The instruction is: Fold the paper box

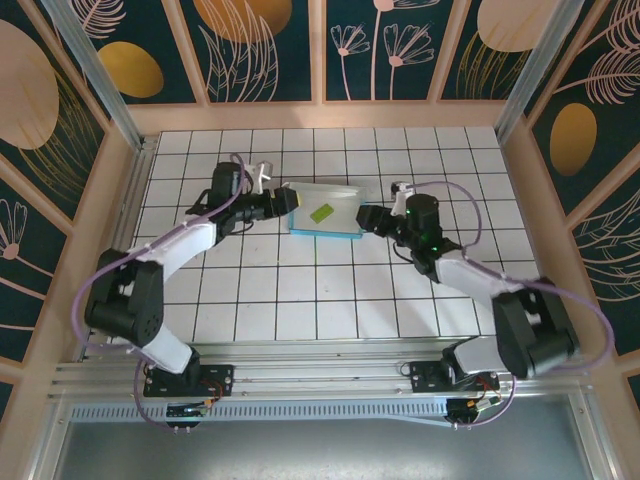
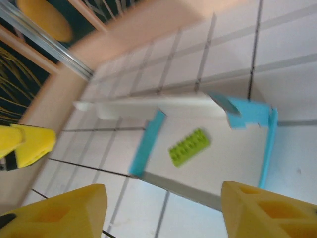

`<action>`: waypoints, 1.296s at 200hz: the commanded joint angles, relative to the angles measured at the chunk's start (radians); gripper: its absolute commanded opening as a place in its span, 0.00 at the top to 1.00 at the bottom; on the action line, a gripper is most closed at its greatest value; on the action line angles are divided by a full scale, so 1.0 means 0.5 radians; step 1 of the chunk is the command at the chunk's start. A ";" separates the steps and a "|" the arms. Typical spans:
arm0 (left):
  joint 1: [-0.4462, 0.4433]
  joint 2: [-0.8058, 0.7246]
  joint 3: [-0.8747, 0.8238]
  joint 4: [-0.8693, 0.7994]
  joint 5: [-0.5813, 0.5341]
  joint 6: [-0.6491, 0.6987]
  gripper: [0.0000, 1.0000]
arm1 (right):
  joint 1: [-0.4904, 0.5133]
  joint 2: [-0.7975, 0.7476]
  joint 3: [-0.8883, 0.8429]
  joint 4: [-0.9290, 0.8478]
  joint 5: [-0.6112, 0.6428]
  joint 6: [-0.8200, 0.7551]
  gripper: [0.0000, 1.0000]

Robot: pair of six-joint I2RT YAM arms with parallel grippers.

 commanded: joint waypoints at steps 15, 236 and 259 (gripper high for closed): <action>0.024 0.135 0.591 -0.548 -0.291 0.035 0.49 | -0.199 0.077 0.528 -0.625 -0.179 0.112 0.31; 0.102 1.161 1.167 -0.917 0.051 0.043 0.55 | -0.364 1.341 1.099 -0.666 -0.868 0.781 0.64; 0.103 1.146 1.103 -0.880 0.052 0.041 0.57 | -0.359 1.338 1.072 -0.676 -0.821 0.757 0.67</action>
